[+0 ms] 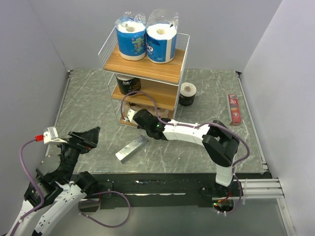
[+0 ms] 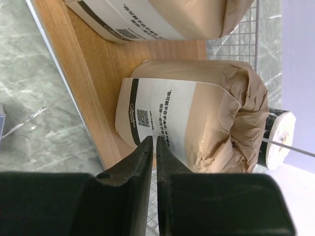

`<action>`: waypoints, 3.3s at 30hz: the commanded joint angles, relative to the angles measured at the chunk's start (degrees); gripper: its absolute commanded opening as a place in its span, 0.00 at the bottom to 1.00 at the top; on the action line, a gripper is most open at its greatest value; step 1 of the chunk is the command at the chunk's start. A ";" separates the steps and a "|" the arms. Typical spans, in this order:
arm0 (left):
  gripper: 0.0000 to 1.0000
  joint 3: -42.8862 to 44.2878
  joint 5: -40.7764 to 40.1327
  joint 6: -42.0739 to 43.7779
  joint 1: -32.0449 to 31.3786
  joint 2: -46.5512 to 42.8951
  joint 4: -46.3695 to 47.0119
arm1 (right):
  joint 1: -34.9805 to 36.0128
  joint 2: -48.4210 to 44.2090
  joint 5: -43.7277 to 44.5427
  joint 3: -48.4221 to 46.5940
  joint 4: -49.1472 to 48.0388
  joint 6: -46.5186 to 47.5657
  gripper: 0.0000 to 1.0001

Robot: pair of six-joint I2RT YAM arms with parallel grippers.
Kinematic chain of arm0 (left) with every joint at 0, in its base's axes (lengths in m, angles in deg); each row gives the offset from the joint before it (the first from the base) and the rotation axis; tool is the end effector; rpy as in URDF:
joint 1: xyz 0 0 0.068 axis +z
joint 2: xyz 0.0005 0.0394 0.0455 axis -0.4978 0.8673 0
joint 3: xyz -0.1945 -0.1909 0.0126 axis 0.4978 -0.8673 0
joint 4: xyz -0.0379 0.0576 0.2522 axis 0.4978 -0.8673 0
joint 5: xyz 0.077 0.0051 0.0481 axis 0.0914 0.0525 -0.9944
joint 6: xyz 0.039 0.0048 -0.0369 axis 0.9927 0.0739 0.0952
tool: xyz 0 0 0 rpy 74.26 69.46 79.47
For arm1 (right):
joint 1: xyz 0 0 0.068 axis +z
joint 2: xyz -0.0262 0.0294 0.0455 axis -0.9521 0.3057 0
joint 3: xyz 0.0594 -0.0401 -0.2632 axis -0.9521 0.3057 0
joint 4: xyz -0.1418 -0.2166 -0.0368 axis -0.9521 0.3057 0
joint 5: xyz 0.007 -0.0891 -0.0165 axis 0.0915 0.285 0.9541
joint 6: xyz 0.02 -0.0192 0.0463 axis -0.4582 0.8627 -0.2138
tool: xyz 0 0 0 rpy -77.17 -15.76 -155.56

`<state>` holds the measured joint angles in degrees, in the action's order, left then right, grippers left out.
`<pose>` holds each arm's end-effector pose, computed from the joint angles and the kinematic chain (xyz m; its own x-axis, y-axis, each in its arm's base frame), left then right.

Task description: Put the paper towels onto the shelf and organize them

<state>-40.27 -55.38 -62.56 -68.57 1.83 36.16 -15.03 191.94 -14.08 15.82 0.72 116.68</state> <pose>0.0327 -0.0033 0.3247 -0.1078 -0.7038 -0.7022 0.1088 0.6937 -0.7120 0.2346 0.3305 0.2080 -0.0649 -0.9069 -0.4163 -0.6581 0.3525 -0.6653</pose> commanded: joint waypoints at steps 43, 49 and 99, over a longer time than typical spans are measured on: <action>0.97 0.51 0.12 0.17 -0.30 1.24 1.49 | -28.41 -56.56 -18.92 24.49 24.67 -58.83 0.60; 0.96 0.42 0.56 0.52 -0.22 1.77 1.67 | -40.54 -46.64 -26.03 18.43 19.67 -59.26 0.88; 0.97 0.16 2.75 1.31 -0.30 3.97 2.55 | -53.74 11.56 -40.81 -20.35 8.85 -67.79 0.67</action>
<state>-40.29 -53.31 -61.88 -68.68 5.02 36.62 -68.97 202.72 -55.68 -4.59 11.06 48.42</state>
